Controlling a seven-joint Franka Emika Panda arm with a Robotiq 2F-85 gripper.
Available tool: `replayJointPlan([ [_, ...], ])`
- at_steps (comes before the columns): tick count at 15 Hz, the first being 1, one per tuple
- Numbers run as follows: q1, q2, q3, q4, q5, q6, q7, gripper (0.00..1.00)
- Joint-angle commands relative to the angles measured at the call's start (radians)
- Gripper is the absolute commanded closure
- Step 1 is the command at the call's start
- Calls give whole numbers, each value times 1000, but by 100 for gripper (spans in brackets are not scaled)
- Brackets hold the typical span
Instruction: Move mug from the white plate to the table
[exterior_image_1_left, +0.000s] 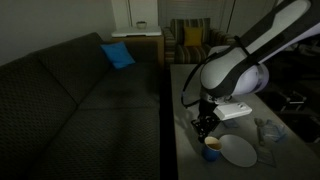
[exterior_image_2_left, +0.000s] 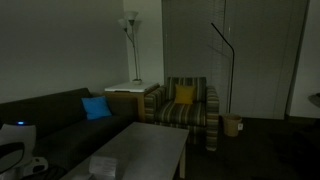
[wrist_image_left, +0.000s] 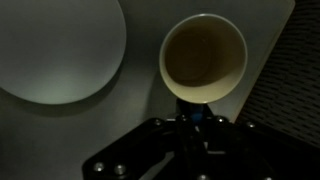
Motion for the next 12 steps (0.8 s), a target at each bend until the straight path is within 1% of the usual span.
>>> replayJointPlan([
  [1, 26, 0, -27, -13, 12, -3, 5, 97],
  [6, 39, 1, -55, -32, -2, 0, 2, 97],
  [12, 49, 2, -70, -48, -11, 16, 4, 97],
])
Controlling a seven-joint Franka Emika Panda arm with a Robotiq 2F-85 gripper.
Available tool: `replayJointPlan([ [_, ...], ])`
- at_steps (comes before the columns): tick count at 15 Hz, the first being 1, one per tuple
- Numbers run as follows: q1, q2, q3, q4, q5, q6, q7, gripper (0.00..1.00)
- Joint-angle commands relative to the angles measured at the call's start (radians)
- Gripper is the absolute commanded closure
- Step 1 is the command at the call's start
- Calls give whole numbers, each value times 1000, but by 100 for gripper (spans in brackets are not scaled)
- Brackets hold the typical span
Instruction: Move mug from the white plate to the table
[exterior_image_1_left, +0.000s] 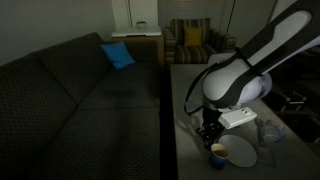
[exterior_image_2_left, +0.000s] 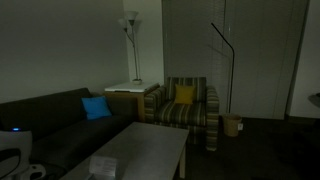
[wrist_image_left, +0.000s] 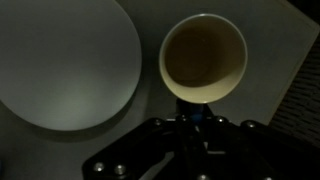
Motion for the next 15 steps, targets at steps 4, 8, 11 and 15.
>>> replayJointPlan([
  [4, 23, 0, -33, -30, -2, 94, 28, 97],
  [8, 34, -1, -52, -50, -2, 174, 72, 97],
  [11, 40, -4, -58, -60, -4, 179, 94, 97],
  [15, 48, -6, -63, -65, -7, 168, 106, 97],
])
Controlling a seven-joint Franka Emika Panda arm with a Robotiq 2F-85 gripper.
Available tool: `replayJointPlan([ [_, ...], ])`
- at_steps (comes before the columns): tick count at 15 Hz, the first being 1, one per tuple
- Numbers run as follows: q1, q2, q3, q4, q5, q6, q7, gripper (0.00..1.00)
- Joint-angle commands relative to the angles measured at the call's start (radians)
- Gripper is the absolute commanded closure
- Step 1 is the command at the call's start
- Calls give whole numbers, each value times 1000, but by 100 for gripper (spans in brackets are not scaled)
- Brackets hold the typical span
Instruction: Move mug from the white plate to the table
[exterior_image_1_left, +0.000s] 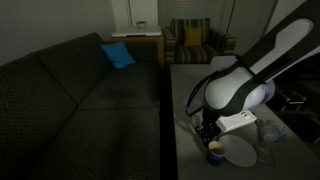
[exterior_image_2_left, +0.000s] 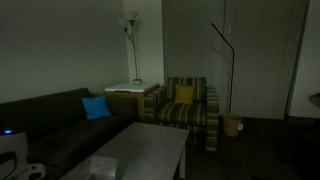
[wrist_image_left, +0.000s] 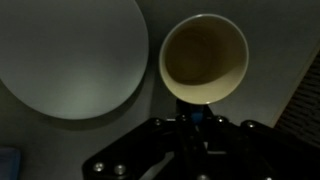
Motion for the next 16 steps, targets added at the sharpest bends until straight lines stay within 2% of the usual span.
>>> replayJointPlan([
  [1, 18, 0, -23, -24, -7, 25, 16, 97],
  [2, 19, 0, -23, -23, -8, 21, 15, 65],
  [5, 22, 2, -26, -25, -9, 17, 15, 49],
  [10, 21, 3, -22, -20, -9, 17, 11, 12],
  [12, 20, 3, -21, -13, -10, 24, 8, 1],
  [16, 31, 0, -27, 7, -19, 28, 8, 0],
])
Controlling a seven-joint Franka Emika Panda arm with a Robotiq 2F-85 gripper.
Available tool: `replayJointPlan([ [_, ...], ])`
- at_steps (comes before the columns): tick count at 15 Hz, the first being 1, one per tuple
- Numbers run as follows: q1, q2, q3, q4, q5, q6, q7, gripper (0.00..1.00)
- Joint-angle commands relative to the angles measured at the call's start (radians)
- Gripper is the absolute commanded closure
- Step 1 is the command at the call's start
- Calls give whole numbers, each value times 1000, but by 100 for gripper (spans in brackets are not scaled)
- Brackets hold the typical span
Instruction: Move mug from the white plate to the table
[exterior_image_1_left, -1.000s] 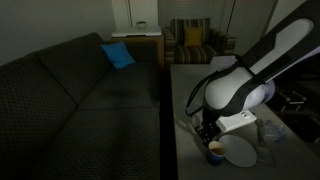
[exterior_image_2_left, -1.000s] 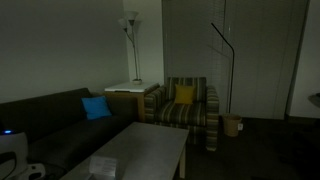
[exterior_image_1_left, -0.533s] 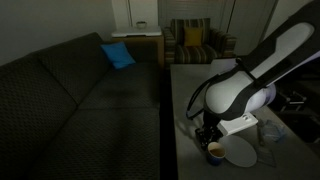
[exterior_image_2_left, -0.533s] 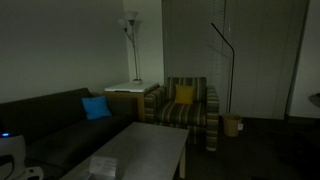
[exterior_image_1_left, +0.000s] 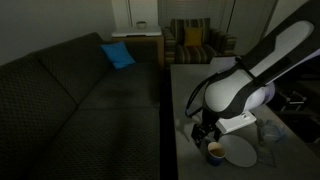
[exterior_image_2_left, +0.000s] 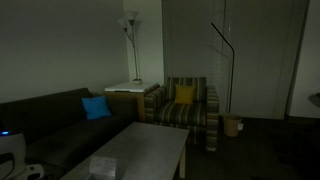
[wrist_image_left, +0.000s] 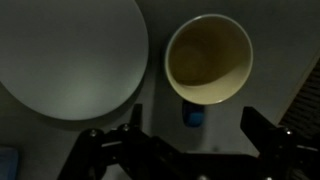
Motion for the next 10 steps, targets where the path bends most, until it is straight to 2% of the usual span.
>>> replayJointPlan([
  [1, 24, 0, -21, 17, -21, 19, 9, 0],
  [10, 61, -1, -53, 44, -56, 25, 17, 0],
])
